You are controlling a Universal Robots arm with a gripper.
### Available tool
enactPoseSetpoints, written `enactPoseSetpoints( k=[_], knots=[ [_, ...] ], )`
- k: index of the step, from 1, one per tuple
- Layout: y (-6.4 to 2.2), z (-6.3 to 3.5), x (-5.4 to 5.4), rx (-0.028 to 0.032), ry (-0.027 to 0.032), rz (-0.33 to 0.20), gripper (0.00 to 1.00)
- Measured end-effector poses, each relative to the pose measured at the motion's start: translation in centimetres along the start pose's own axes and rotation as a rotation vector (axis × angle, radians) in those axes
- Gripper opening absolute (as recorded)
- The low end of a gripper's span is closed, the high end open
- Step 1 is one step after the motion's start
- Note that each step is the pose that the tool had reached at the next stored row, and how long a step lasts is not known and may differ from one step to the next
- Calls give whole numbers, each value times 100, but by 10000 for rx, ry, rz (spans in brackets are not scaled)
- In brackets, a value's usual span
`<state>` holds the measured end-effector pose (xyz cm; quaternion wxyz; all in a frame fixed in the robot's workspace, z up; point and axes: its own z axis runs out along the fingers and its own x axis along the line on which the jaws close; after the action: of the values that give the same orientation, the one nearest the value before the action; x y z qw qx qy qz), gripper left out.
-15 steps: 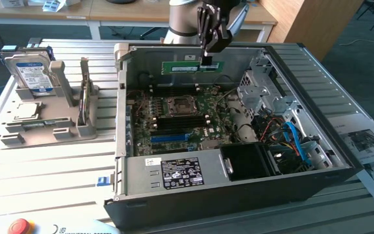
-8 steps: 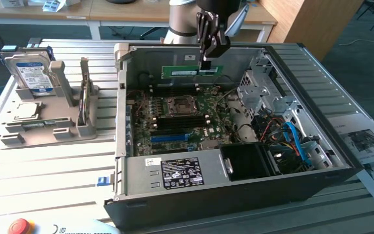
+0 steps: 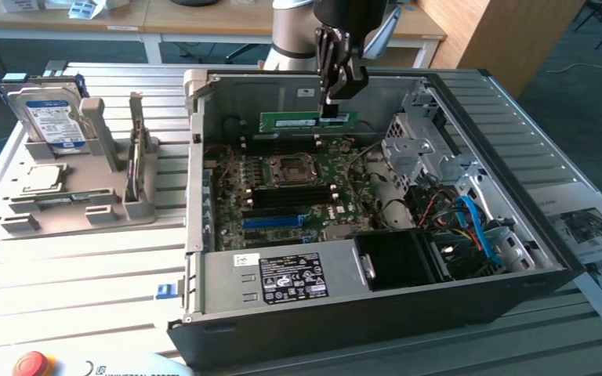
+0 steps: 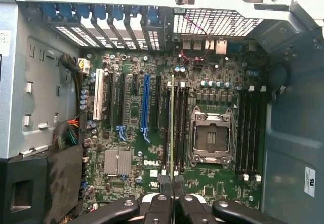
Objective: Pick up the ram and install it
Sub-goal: 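Pick up the ram and move it above insertion slot, then insert the ram into the slot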
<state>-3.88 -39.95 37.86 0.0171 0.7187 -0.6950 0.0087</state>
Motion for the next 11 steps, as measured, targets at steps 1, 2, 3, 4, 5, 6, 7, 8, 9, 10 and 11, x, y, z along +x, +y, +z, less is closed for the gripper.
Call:
enactPoseSetpoints(
  k=[1,2,3,4,5,6,7,8,9,10,11],
  knots=[
    [0,1,0,1,-2,0,12],
    [0,1,0,1,-1,0,12],
    [0,1,0,1,-1,0,12],
    [0,1,0,1,-1,0,12],
    [0,1,0,1,-2,0,12],
    [0,1,0,1,-1,0,12],
    [0,1,0,1,-1,0,12],
    [0,1,0,1,-1,0,12],
    [0,1,0,1,-2,0,12],
    [0,1,0,1,-2,0,12],
    [0,1,0,1,-2,0,12]
  ],
)
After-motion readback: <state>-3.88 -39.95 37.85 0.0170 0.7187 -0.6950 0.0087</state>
